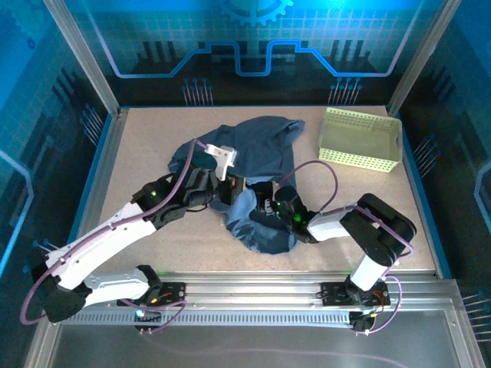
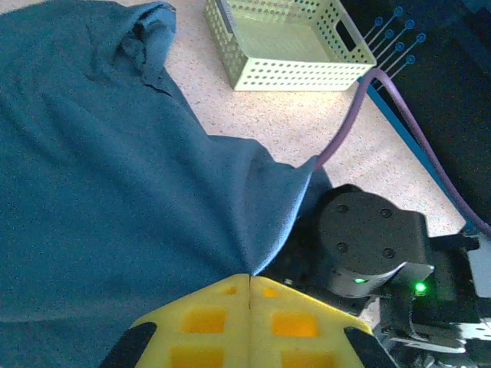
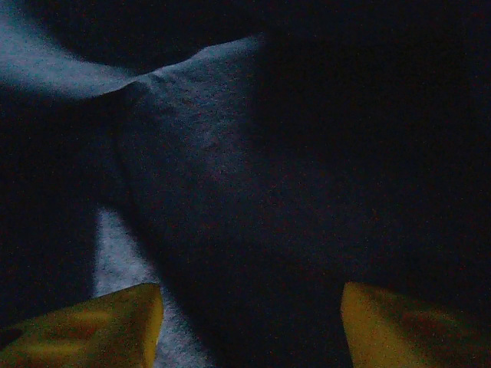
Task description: Fold the inside-out t-shirt
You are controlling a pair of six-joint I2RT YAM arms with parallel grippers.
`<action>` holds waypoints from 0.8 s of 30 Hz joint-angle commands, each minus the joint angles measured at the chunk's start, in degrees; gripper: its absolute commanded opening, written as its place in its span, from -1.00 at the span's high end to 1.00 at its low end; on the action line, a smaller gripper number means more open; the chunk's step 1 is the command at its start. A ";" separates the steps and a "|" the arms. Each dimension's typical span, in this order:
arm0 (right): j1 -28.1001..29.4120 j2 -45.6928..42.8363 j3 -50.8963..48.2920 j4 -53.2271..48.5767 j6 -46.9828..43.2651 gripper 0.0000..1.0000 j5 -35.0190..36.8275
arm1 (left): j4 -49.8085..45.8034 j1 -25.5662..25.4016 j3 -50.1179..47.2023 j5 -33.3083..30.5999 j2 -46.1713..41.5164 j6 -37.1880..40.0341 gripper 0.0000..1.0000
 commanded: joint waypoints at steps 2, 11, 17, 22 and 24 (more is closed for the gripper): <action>-0.52 -2.99 -0.60 1.40 -1.05 -0.29 -3.54 | -1.75 0.48 -0.85 -1.10 -1.24 2.78 1.00; 3.98 4.20 6.83 2.93 -0.37 -0.30 7.29 | 5.26 0.33 3.15 10.81 3.16 -4.58 1.00; 5.31 9.07 11.53 4.45 0.24 -0.31 8.79 | 7.41 -0.92 8.90 14.09 7.12 -7.72 1.00; 6.62 10.40 13.51 4.08 -0.99 -0.31 10.68 | 7.86 -2.10 12.88 13.91 10.25 -8.60 1.00; 8.45 9.91 13.27 3.83 -2.76 -0.32 15.12 | 7.35 -2.14 13.73 12.47 10.82 -8.72 1.00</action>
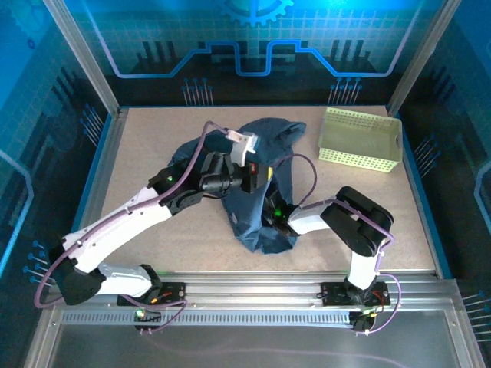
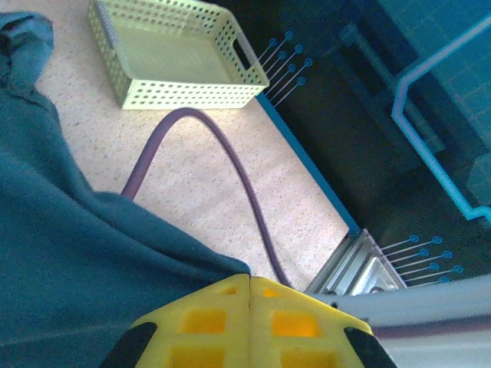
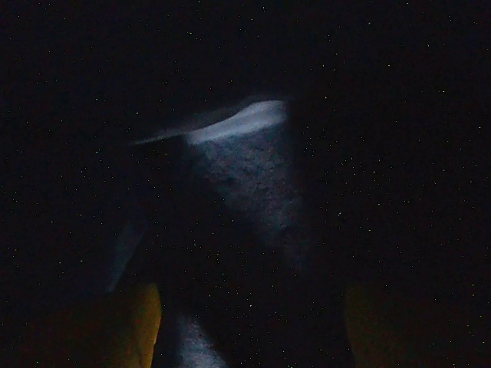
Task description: Fold the inside-out t-shirt
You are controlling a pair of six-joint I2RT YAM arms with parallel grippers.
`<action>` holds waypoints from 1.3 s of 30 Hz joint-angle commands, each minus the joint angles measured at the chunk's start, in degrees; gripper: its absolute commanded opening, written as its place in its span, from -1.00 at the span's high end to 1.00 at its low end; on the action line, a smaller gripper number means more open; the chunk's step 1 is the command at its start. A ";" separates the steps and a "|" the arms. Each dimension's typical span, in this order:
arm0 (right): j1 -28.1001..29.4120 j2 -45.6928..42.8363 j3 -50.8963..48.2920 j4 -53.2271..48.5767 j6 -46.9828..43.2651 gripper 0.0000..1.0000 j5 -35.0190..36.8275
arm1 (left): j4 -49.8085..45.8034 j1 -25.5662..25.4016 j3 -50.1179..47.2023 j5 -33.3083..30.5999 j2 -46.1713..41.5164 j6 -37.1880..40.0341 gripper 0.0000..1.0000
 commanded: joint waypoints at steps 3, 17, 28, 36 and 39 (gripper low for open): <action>4.85 -0.58 -0.96 3.30 -2.50 -0.33 10.45 | -0.09 -0.41 4.08 -2.49 2.03 -0.78 1.00; 4.27 1.82 6.21 -10.77 4.07 -0.36 13.73 | -2.40 0.11 6.19 -1.77 4.15 0.79 1.00; -6.18 9.40 18.66 -17.39 10.01 -0.35 -3.11 | 1.52 -0.50 3.03 1.30 -0.43 -1.01 1.00; -7.68 5.78 10.60 -4.20 8.56 -0.34 -13.77 | -2.44 1.43 3.00 -5.47 -2.96 2.90 1.00; -7.65 4.98 11.16 -10.30 9.08 -0.34 -11.11 | -0.94 2.44 2.12 -2.32 -3.49 2.10 1.00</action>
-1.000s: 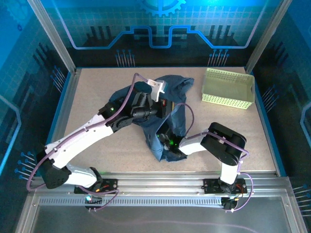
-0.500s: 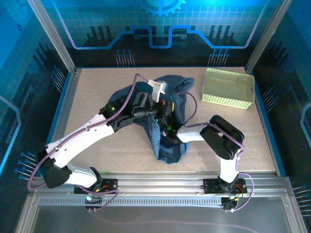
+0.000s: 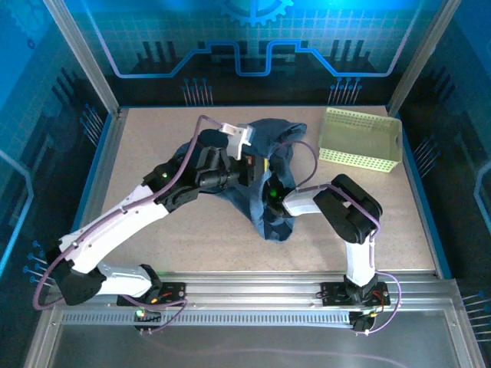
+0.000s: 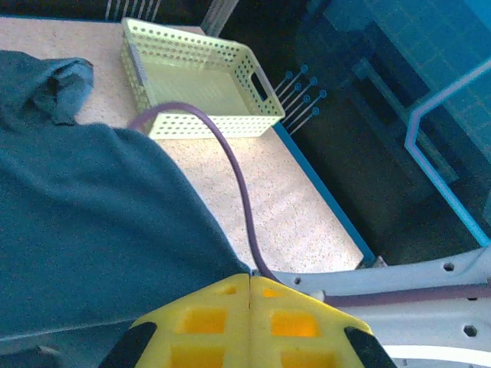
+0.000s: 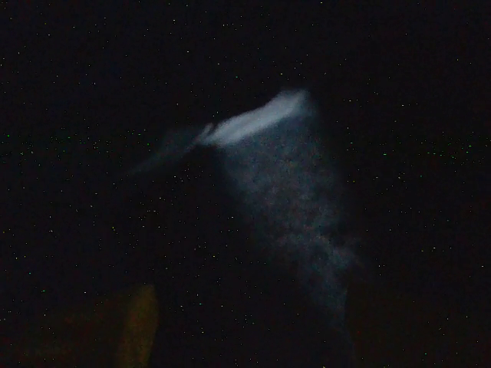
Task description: Fold the inside-out t-shirt
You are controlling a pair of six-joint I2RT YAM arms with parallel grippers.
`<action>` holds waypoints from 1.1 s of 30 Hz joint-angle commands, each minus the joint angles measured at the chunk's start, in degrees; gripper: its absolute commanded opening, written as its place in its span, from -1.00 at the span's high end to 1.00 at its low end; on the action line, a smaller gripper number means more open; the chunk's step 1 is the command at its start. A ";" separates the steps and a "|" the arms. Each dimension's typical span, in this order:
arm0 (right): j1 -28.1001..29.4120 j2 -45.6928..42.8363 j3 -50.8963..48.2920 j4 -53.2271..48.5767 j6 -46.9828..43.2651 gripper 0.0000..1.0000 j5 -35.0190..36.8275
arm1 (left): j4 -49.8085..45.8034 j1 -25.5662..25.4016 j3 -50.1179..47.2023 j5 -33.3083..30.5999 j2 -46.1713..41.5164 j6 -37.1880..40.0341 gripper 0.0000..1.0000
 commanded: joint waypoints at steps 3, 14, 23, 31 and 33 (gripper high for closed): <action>1.40 -0.99 1.43 -2.51 -0.73 -0.34 5.89 | 5.15 0.40 -0.72 5.99 -1.01 -1.66 1.00; 0.96 8.31 19.98 -12.67 3.44 -0.36 5.45 | 11.06 -5.41 5.29 2.02 6.53 -6.06 1.00; -1.41 16.61 31.09 -14.70 6.10 -0.36 -3.60 | 25.24 -10.36 2.54 -1.07 4.96 -11.53 1.00; -1.53 21.29 36.78 -16.40 8.14 -0.36 -5.50 | 29.94 -13.57 4.15 -1.24 5.20 -12.40 1.00; -1.59 22.90 37.62 -17.76 8.28 -0.37 -5.05 | 31.23 -13.67 3.60 -1.21 4.46 -12.66 1.00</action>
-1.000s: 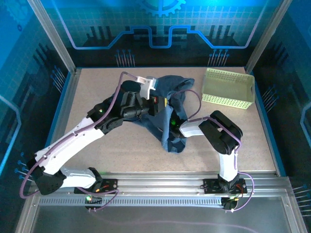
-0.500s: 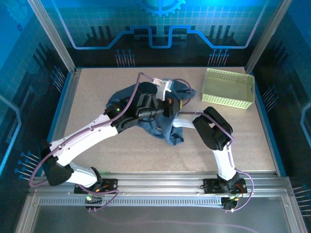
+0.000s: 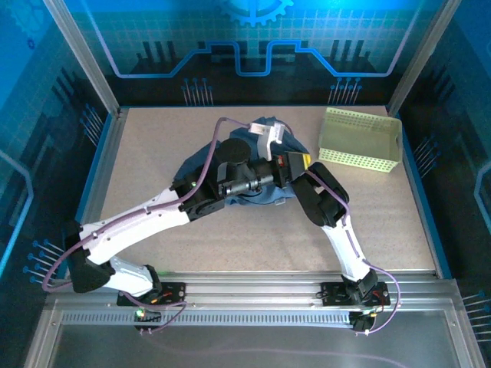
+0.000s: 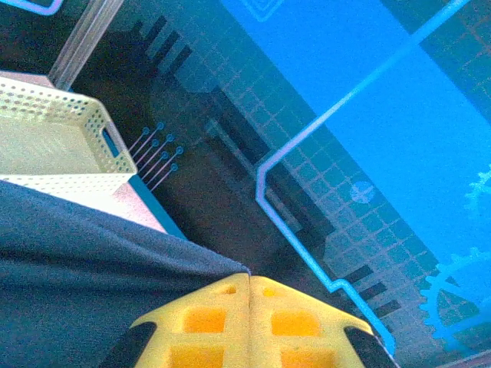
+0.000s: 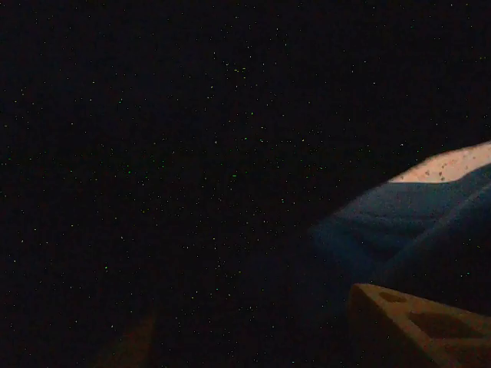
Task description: Fold the inside-out t-shirt
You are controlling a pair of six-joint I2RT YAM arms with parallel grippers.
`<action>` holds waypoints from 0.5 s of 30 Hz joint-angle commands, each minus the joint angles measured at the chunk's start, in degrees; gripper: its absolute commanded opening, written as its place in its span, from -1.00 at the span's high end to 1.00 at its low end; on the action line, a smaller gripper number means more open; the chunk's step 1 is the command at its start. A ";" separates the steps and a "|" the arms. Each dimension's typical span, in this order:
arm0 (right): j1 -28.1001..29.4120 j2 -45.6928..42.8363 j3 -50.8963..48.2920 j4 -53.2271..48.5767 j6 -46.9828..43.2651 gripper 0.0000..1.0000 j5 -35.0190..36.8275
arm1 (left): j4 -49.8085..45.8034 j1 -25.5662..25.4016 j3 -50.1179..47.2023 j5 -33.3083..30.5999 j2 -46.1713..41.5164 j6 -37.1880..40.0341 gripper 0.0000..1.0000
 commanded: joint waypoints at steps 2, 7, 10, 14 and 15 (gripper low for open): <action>-0.52 3.21 3.17 -4.88 2.06 -0.37 -1.06 | 7.90 -1.44 0.50 0.95 -3.62 -1.04 1.00; -1.10 3.76 9.09 -23.13 7.60 -0.37 1.49 | 6.83 -1.44 -2.02 -3.93 -7.82 2.09 1.00; -1.18 4.89 12.42 -33.00 11.42 -0.36 1.82 | 4.52 -0.88 -3.53 -8.49 -10.50 4.85 1.00; -1.48 4.95 11.00 -37.99 16.31 -0.35 0.75 | 1.03 3.03 -5.11 -10.28 -12.57 3.56 1.00; -1.64 4.85 10.21 -38.83 17.52 -0.35 0.39 | 0.43 4.27 -5.72 -10.42 -12.99 2.60 1.00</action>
